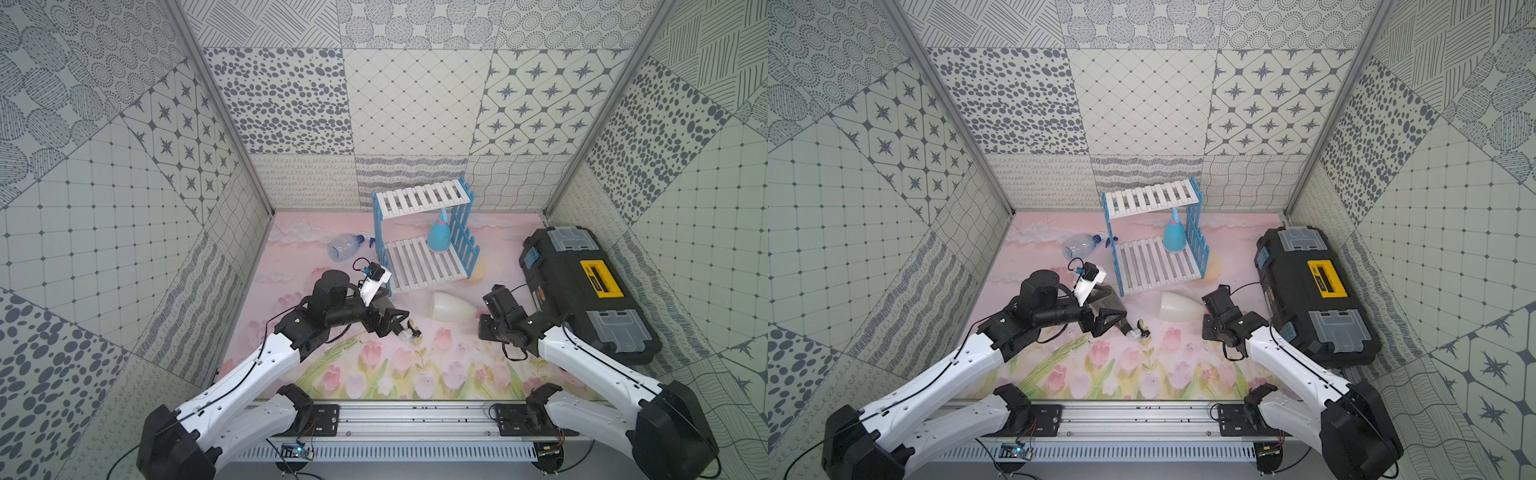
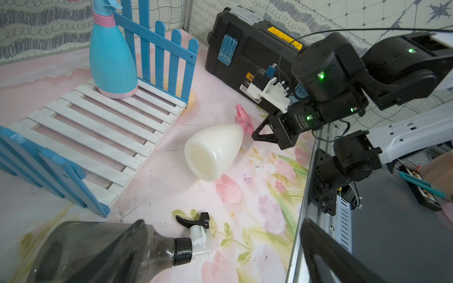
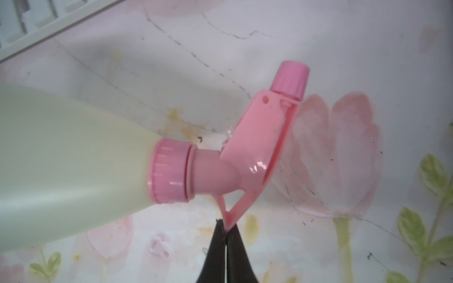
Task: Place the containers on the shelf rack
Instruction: 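Pick up a container from the center of the board.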
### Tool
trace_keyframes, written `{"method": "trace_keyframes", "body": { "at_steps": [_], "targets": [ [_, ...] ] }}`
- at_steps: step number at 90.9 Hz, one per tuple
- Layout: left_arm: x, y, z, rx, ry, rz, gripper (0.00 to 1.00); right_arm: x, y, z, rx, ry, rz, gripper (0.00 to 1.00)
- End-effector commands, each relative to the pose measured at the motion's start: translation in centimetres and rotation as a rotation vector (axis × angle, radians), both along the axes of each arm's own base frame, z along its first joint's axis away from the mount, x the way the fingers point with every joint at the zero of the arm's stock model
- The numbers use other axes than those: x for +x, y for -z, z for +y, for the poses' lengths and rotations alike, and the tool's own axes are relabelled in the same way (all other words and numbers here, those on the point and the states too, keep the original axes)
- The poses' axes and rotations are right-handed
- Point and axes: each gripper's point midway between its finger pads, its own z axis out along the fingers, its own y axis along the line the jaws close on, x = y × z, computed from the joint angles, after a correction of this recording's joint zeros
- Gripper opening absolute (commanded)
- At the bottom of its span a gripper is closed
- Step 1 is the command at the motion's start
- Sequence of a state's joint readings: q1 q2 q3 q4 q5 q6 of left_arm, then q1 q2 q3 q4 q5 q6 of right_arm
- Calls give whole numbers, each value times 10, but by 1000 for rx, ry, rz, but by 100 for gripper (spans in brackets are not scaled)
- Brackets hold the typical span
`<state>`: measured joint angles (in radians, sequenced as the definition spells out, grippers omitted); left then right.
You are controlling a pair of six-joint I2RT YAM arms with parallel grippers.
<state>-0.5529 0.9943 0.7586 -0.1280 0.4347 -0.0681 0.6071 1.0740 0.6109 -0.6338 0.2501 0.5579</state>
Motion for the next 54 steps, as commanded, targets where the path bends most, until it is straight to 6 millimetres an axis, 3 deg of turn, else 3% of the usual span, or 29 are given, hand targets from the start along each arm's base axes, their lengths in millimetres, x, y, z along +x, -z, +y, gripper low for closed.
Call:
{"method": "trace_keyframes", "body": {
  "at_steps": [1,15,29,54],
  "targets": [
    [-9,-4,-16,7,105,66,99,20,-43,24,-107,-106,-188,0],
    [-14,6,-26,39,183,163,99,22,-74,67,-230,-293,-315,0],
    [-18,24,-30,151,224,223,99,25,-93,98,-225,-395,-384,0],
    [-16,54,-16,347,205,263,99,29,-114,108,-224,-421,-449,0]
  ]
}}
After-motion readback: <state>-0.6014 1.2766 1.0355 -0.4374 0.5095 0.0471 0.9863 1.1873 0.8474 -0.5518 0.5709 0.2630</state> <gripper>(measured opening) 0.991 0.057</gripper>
